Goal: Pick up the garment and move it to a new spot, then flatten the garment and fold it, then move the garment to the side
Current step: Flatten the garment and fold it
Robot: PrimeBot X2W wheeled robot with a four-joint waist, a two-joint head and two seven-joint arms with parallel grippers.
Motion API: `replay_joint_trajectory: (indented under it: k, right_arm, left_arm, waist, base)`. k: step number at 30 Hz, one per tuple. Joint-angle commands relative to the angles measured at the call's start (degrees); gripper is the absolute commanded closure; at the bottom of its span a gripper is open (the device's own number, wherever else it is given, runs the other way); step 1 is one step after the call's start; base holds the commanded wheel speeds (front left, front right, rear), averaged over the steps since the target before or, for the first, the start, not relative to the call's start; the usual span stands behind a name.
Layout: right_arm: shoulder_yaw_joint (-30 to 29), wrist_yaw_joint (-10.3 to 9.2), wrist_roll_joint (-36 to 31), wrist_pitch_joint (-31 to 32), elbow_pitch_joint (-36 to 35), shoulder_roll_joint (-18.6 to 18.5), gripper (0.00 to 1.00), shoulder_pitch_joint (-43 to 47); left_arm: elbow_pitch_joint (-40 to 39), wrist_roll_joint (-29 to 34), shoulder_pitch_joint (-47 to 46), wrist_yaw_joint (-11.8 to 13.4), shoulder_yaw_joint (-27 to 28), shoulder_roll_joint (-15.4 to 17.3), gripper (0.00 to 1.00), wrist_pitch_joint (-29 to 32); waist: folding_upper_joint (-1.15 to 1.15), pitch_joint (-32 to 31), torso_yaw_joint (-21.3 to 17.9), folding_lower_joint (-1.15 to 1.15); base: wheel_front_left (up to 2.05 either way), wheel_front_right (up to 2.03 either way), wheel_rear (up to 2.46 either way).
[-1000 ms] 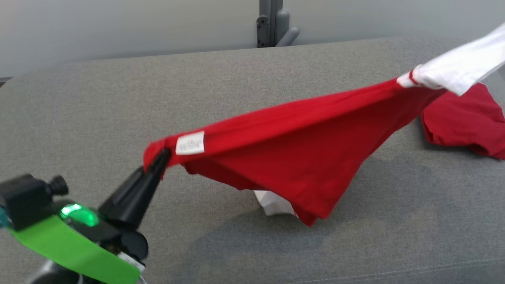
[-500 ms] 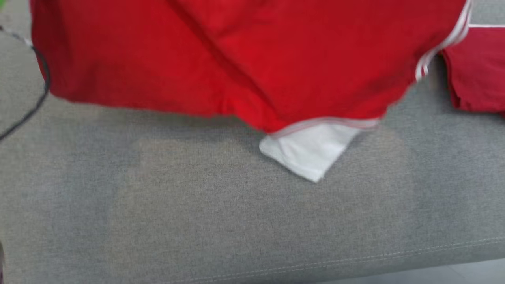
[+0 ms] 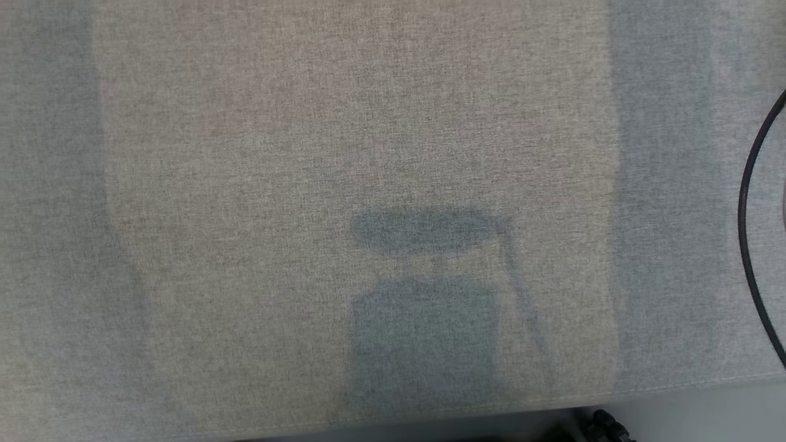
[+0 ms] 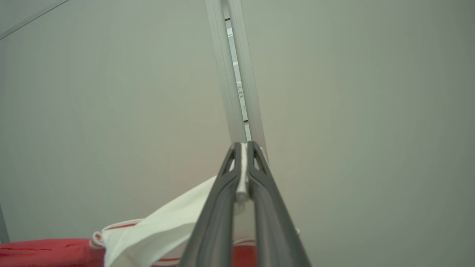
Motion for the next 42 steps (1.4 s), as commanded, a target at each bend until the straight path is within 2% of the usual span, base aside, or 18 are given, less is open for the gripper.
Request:
replay_joint_trajectory:
  k: [1, 5, 8, 13, 16, 18, 22, 26, 30, 32, 35, 39, 42]
  right_arm:
    - [0.2, -0.11, 0.9, -0.8, 0.4, -1.0, 1.00, 2.3]
    - [4.4, -0.10, 6.2, -3.7, -0.8, -3.6, 1.00, 14.8]
    - [6.7, -0.10, 10.6, -5.6, -3.9, -6.4, 1.00, 27.1]
    - [5.8, -0.11, 16.5, -7.4, -10.9, -9.9, 1.00, 49.1]
    - [5.4, -0.13, 18.0, -7.7, -15.8, -11.3, 1.00, 61.9]
    - [5.0, -0.13, 18.8, -7.7, -18.9, -11.2, 1.00, 69.7]
    - [4.6, -0.13, 18.1, -6.9, -24.0, -10.7, 1.00, 84.0]
    - [4.9, -0.11, 17.9, -5.3, -27.5, -9.2, 1.00, 96.8]
    - [2.3, -0.12, 17.2, -4.8, -29.6, -8.0, 1.00, 107.3]
    - [1.0, -0.12, 16.4, -4.3, -30.3, -7.4, 1.00, 111.3]
    - [-0.6, -0.11, 16.1, -3.4, -31.4, -6.5, 1.00, 113.3]
    - [-0.9, -0.11, 15.5, -1.3, -31.9, -6.5, 1.00, 110.4]
    - [-0.1, -0.11, 15.0, 0.5, -31.8, -6.9, 1.00, 105.8]
  left_arm:
    - [0.9, 0.0, 1.7, -0.3, -0.5, 0.3, 1.00, -0.7]
    - [3.8, -2.1, 10.2, -1.0, -7.1, 0.5, 1.00, -4.8]
    - [2.3, -5.5, 19.4, -1.0, -12.6, 2.8, 1.00, -7.5]
    - [-1.2, -12.2, 35.4, -0.9, -19.7, 4.2, 1.00, -9.4]
    - [-2.8, -13.3, 44.6, -0.9, -21.6, 5.6, 1.00, -10.7]
    - [-4.2, -13.0, 50.5, 0.2, -22.5, 5.8, 1.00, -11.5]
    - [-8.4, -17.2, 63.9, 3.1, -22.0, 4.9, 1.00, -12.1]
    - [-15.4, -20.9, 78.4, 7.2, -21.5, 4.3, 1.00, -12.7]
    - [-24.5, -23.9, 91.8, 12.3, -19.7, 3.3, 1.00, -13.7]
    - [-28.9, -24.6, 96.5, 13.9, -19.2, 3.1, 1.00, -14.0]
    - [-34.1, -26.5, 101.1, 15.1, -19.0, 2.8, 1.00, -13.7]
    - [-38.1, -27.6, 101.7, 16.5, -18.8, 3.6, 1.00, -11.5]
    - [-40.7, -30.4, 100.8, 16.6, -17.5, 3.4, 1.00, -9.7]
  waist:
    - [0.00, 3.2, 1.1, -0.02]
    - [0.00, 1.0, 1.0, -0.02]
    - [0.00, -1.3, 0.6, -0.02]
    - [0.00, -7.1, 1.0, -0.02]
    - [0.00, -11.7, 1.3, -0.02]
    - [0.00, -14.9, 1.3, -0.02]
    - [0.00, -21.2, 1.0, -0.02]
    - [0.00, -25.7, -0.1, -0.02]
    - [0.00, -27.7, -0.7, -0.02]
    - [0.00, -28.1, -0.2, -0.02]
    - [0.00, -28.0, 0.3, -0.02]
    - [0.00, -28.4, 1.4, -0.02]
    - [0.00, -28.6, 1.9, -0.02]
  base:
    - [0.00, 0.00, 0.00]
    - [0.00, 0.00, 0.00]
    - [0.00, 0.00, 0.00]
    - [0.00, 0.00, 0.00]
    - [0.00, 0.00, 0.00]
    - [0.00, 0.00, 0.00]
    - [0.00, 0.00, 0.00]
    - [0.00, 0.00, 0.00]
    - [0.00, 0.00, 0.00]
    - [0.00, 0.00, 0.00]
    - [0.00, 0.00, 0.00]
    - [0.00, 0.00, 0.00]
    - [0.00, 0.00, 0.00]
